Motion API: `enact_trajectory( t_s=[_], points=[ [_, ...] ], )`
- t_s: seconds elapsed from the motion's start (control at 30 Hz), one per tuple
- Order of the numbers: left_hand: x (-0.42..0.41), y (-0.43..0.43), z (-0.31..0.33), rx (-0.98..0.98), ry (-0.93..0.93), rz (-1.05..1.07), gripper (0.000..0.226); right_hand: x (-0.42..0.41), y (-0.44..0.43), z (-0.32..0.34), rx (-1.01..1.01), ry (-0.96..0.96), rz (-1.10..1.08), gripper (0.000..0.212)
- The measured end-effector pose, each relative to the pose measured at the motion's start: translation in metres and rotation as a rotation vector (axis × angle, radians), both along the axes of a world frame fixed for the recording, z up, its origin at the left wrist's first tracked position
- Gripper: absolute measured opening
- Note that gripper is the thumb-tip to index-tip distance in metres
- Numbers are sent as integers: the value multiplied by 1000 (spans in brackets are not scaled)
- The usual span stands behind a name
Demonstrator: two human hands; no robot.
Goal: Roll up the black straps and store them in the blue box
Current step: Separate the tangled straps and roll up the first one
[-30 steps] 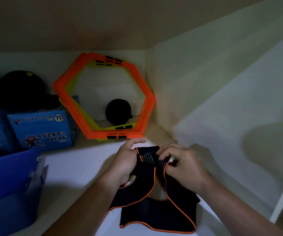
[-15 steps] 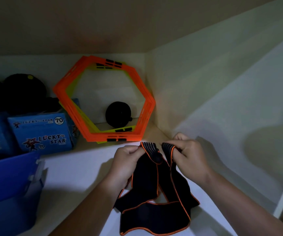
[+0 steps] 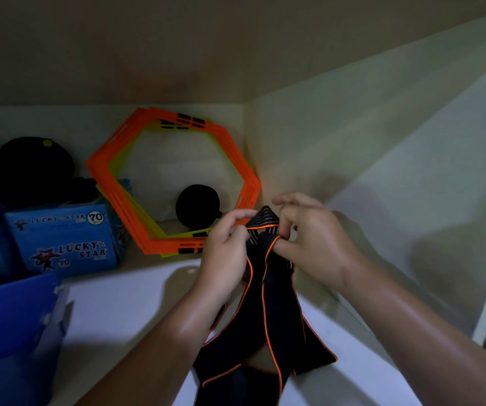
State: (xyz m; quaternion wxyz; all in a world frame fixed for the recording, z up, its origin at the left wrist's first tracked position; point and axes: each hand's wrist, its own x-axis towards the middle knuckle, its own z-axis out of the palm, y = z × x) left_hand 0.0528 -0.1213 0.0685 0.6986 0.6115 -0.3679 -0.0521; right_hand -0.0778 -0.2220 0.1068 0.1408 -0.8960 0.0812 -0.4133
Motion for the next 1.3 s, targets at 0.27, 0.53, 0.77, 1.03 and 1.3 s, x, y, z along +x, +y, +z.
enact_trajectory(
  t_s=[0.27, 0.53, 0.77, 1.03, 1.3],
  points=[
    [-12, 21, 16, 73, -52, -244, 29, 11, 6, 15, 79, -129, -133, 26],
    [2, 20, 32, 78, -316, -45, 50, 15, 0, 20, 89, 6, 87, 37],
    [2, 19, 29, 87, -273, -24, 34, 11, -13, 13, 618, -53, 473, 22],
    [1, 19, 33, 98, -481, 58, 51, 20, -5, 30, 198, -139, 182, 18],
    [17, 19, 101, 17, -319, -57, 39, 29, -6, 99, 229, -172, 204, 19]
  ],
)
